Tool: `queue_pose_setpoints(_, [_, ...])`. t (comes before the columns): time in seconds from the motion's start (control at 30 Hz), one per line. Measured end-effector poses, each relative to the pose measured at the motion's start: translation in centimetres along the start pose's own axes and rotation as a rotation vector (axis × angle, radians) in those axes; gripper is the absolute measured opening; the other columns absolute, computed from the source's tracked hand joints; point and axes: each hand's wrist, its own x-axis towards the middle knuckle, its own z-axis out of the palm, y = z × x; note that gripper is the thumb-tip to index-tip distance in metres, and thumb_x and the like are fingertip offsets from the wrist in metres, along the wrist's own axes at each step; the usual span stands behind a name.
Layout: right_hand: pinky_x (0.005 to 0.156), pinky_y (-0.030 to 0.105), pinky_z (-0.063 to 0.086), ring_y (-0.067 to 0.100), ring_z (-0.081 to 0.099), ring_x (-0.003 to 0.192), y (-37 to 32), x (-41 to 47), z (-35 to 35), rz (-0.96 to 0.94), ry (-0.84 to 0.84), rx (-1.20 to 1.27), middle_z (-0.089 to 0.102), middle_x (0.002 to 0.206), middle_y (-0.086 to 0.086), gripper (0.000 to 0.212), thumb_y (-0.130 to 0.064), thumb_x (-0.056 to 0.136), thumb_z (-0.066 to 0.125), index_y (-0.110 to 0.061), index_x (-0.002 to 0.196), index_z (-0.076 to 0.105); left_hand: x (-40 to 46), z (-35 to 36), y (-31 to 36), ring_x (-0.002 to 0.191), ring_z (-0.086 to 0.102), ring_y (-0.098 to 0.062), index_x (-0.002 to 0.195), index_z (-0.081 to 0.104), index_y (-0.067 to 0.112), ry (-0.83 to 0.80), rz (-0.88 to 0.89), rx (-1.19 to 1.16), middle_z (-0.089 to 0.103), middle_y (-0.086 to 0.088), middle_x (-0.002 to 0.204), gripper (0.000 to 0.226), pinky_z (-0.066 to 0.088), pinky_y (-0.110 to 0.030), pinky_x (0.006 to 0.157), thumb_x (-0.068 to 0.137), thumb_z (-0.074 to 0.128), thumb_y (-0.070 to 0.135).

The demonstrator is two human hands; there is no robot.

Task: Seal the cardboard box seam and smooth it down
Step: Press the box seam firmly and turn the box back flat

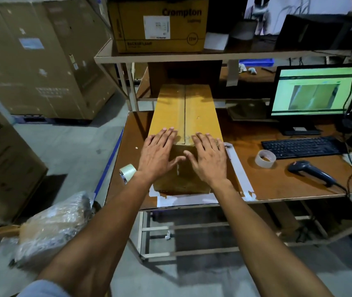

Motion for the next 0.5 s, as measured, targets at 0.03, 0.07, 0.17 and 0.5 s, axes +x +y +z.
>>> queue_pose_setpoints(0.03, [0.127,0.052,0.026,0.028,0.042,0.154,-0.1,0.1,-0.1,0.019,0.012,0.03,0.05,0.164,0.003,0.063,-0.062,0.11,0.036,-0.024,0.158,0.05,0.1,0.0,0.2,0.164,0.03,-0.021,0.17,0.03,0.023,0.017,-0.028,-0.015,0.036,-0.001,0.176,0.087,0.029,-0.047,0.127,0.103,0.037,0.079])
queue_pose_setpoints(0.07, [0.127,0.051,0.026,0.027,0.043,0.153,-0.3,0.1,-0.1,0.033,0.021,0.044,0.052,0.163,0.002,0.059,-0.058,0.112,0.033,-0.024,0.157,0.052,0.3,0.0,0.5,0.162,0.034,-0.02,0.167,0.035,0.022,0.033,-0.057,-0.024,0.042,-0.001,0.173,0.081,0.03,-0.047,0.126,0.107,0.032,0.075])
queue_pose_setpoints(0.17, [0.124,0.051,0.03,0.028,0.048,0.149,-0.4,0.1,0.3,0.047,0.069,0.033,0.056,0.158,0.002,0.054,-0.054,0.112,0.039,-0.022,0.152,0.056,0.5,0.5,0.9,0.158,0.04,-0.022,0.163,0.044,0.02,0.07,-0.101,-0.025,0.052,-0.003,0.166,0.072,0.033,-0.046,0.123,0.11,0.034,0.067])
queue_pose_setpoints(0.5, [0.125,0.054,0.028,0.032,0.044,0.151,0.8,-0.2,1.2,-0.074,0.032,-0.052,0.048,0.162,0.007,0.063,-0.055,0.107,0.051,-0.02,0.159,0.043,0.0,1.4,0.4,0.162,0.033,-0.025,0.169,0.028,0.015,0.071,-0.044,0.01,0.042,-0.007,0.172,0.088,0.031,-0.048,0.126,0.103,0.052,0.069])
